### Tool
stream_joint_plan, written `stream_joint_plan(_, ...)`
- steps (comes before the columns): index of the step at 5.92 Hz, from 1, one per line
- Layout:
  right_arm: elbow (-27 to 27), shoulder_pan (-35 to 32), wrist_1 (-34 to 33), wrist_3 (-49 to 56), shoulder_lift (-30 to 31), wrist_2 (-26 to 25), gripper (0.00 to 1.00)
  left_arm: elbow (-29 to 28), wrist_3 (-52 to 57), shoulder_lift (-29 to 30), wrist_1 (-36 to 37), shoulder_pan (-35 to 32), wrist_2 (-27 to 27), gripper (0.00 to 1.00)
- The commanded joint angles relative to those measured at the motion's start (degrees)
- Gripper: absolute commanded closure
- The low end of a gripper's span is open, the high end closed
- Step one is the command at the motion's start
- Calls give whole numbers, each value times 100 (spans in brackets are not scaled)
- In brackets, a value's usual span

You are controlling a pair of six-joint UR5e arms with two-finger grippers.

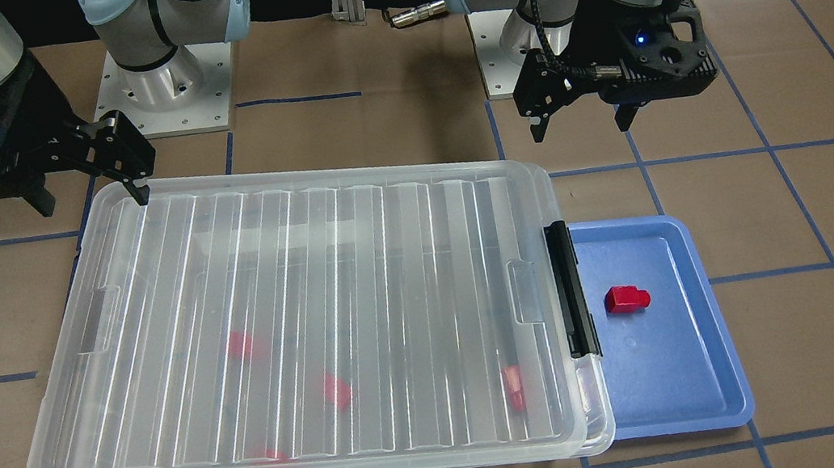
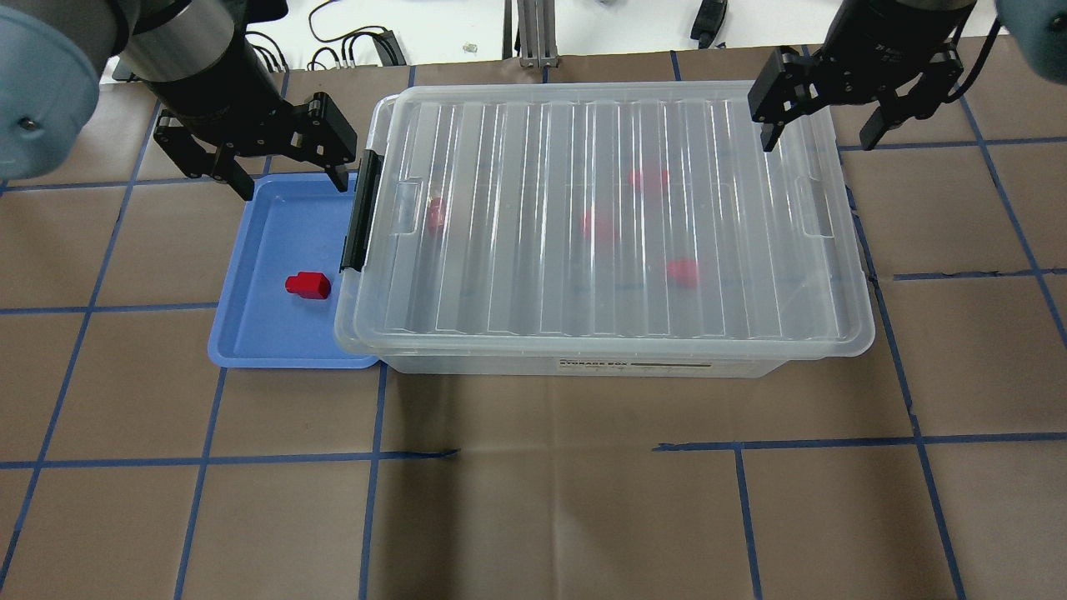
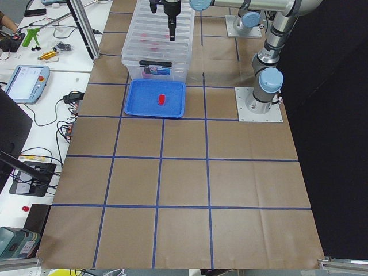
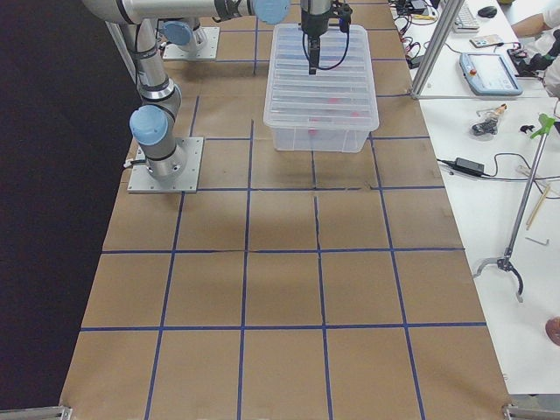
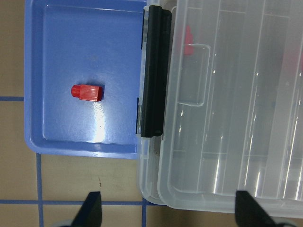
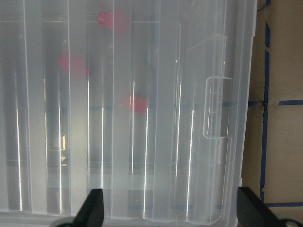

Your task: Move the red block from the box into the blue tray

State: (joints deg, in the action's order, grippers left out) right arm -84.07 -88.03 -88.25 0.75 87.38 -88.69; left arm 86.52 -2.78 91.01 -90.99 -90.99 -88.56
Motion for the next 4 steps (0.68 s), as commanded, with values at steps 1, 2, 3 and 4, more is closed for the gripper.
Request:
stream_joint_plan(1, -13, -4, -8, 4, -2, 9, 0, -3, 32, -13, -6, 2, -3, 2)
stream_joint_plan(2, -13, -12, -25, 4, -2, 9, 0, -3, 32, -13, -6, 2, 5, 2)
stream_joint_plan(3, -13, -13, -17, 4, 7, 35, 0, -3, 32, -13, -6, 11, 5, 2)
stream_joint_plan(4, -30, -13, -8, 4, -1, 62, 0, -3, 32, -13, 2, 11, 5, 2)
